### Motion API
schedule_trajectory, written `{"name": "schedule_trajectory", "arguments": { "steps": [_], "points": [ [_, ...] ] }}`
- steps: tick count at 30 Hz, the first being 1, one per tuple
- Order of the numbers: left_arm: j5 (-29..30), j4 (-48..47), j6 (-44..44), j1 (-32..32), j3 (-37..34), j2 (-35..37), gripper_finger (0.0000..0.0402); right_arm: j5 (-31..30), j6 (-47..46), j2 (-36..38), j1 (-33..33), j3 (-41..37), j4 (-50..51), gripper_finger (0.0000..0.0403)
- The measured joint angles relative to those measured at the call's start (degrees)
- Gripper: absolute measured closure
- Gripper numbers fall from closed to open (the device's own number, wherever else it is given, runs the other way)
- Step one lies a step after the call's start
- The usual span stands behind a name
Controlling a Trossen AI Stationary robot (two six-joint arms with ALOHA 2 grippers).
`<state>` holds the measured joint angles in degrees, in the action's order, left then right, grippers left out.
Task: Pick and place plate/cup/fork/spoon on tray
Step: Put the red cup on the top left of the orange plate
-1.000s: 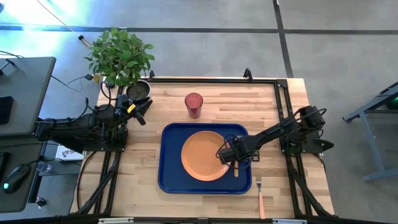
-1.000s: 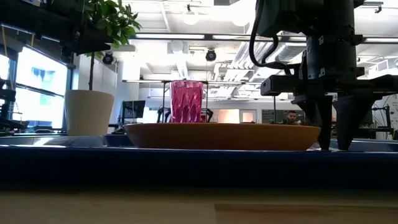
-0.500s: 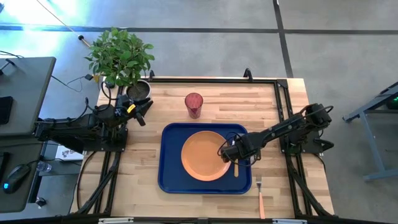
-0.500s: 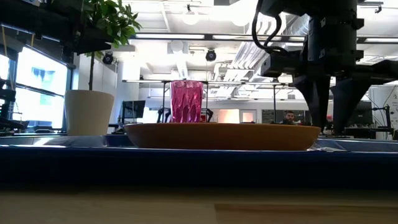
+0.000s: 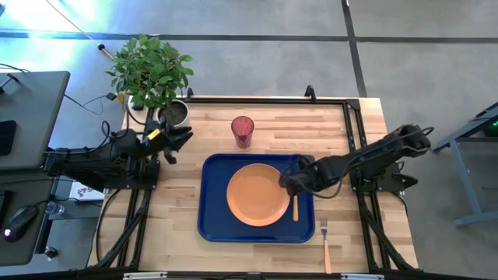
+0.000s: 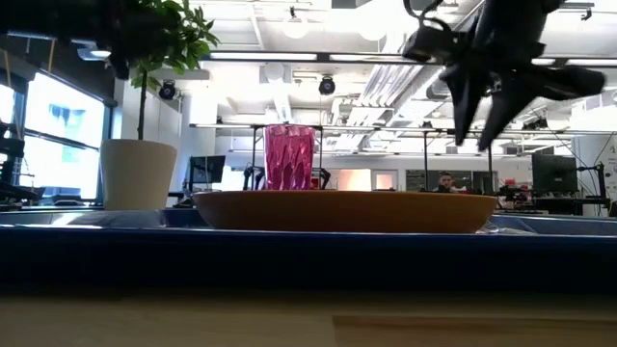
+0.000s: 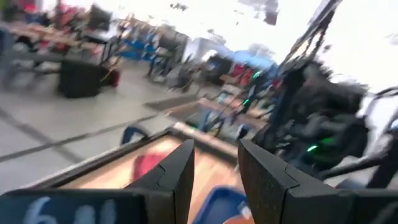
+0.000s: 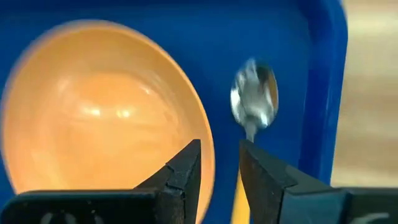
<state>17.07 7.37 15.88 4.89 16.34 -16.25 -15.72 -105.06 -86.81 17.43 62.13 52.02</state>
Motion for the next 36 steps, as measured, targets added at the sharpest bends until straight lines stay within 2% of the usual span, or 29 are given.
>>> {"name": "schedule_trajectory", "arguments": {
  "steps": [2, 6, 10, 17, 22, 27, 32, 36],
  "points": [
    [-0.2, 2.8, 0.0, 0.0, 0.2, -0.6, 0.0287, -2.7, 2.4, 1.4, -0.8, 0.0, 0.1, 0.0304],
    [-0.1, 2.3, -1.6, 0.0, 4.2, -3.5, 0.0287, -6.1, 9.3, 3.7, -3.1, 0.0, 0.4, 0.0304],
    [0.4, -2.0, -5.8, 0.0, 10.6, -8.8, 0.0287, -7.4, 16.0, 5.6, -6.2, 0.0, 0.9, 0.0304],
    [6.1, -13.0, -12.3, 0.0, 21.8, -20.3, 0.0287, -10.0, 24.6, 10.0, -10.5, 0.0, 0.4, 0.0304],
    [12.8, -14.3, -13.1, 0.0, 27.5, -27.4, 0.0287, -11.1, 31.2, 13.7, -12.8, 0.0, 0.5, 0.0304],
    [15.4, -12.8, -13.0, 0.1, 29.2, -32.6, 0.0287, -11.1, 37.0, 16.8, -15.4, 0.0, 0.4, 0.0304],
    [12.3, -10.6, -14.2, 0.1, 29.2, -36.9, 0.0287, -11.0, 43.0, 19.4, -17.9, 0.0, 0.5, 0.0304],
    [6.7, -2.7, -18.9, 0.1, 29.2, -40.6, 0.0287, -10.7, 47.6, 21.2, -19.5, 0.0, 0.5, 0.0304]
  ]
}}
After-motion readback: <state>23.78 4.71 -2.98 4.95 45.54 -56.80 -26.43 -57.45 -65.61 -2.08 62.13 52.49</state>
